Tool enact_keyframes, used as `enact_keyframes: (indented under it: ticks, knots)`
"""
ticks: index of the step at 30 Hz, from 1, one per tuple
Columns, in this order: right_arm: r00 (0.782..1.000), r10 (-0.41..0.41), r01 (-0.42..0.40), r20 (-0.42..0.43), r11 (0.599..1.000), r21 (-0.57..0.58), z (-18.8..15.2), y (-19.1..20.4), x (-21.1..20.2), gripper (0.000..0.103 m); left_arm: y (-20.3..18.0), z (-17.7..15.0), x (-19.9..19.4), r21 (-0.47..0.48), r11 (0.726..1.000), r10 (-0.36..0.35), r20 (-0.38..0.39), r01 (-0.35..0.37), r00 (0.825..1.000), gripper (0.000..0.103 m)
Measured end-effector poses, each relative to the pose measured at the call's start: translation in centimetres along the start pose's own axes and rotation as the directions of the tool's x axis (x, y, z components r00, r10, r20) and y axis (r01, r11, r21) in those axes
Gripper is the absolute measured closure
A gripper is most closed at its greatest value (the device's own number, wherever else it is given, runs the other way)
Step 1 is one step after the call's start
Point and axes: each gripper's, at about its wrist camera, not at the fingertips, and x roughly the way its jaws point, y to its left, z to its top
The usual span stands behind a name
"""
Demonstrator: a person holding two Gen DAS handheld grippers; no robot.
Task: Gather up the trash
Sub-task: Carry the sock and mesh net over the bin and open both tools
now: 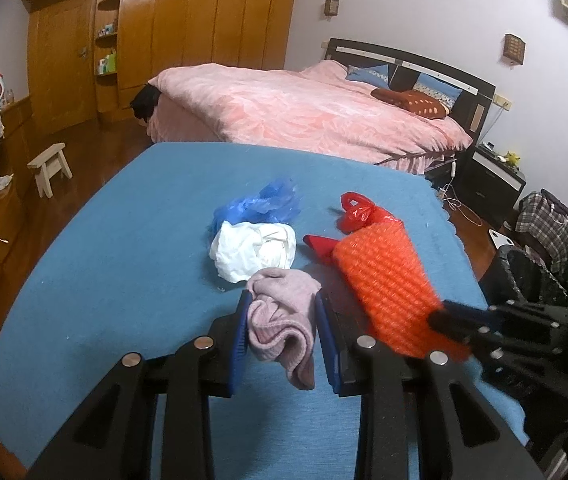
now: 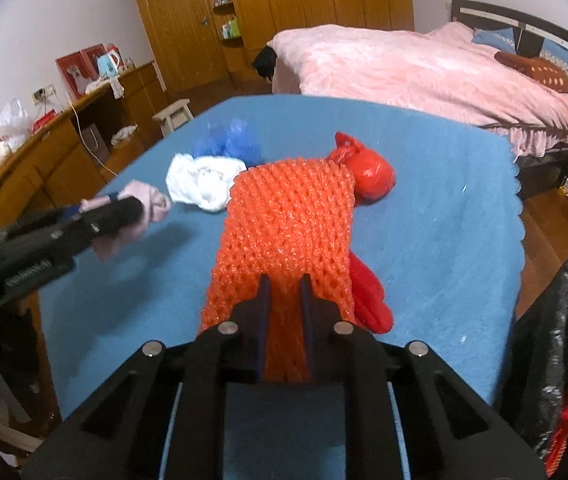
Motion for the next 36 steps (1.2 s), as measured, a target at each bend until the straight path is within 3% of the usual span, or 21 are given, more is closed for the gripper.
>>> enact_keyframes:
  ticks: [9,26,36]
  knots:
    - [0.995,0.068,-0.078,0.075,0.988,0.136,1.5,-2.7,-4.0,0.09,-1.1,0.6,-1.0,0.012,1.0,-0.009,0.017,0.009,1.0,0.071]
    - [0.989,-0.089,0.066,0.117,0.981,0.185,-0.3,-6.8,-10.3,0.09,-8.0,2.3,-2.2,0.095,0.989,-0.117,0.06,0.111,0.991,0.071]
    - [0.98,-0.125,0.089,0.155,0.972,0.218,-1.2,-8.9,-12.7,0.09,-13.3,2.2,-2.9,0.153,0.974,-0.178,0.077,0.165,0.981,0.071]
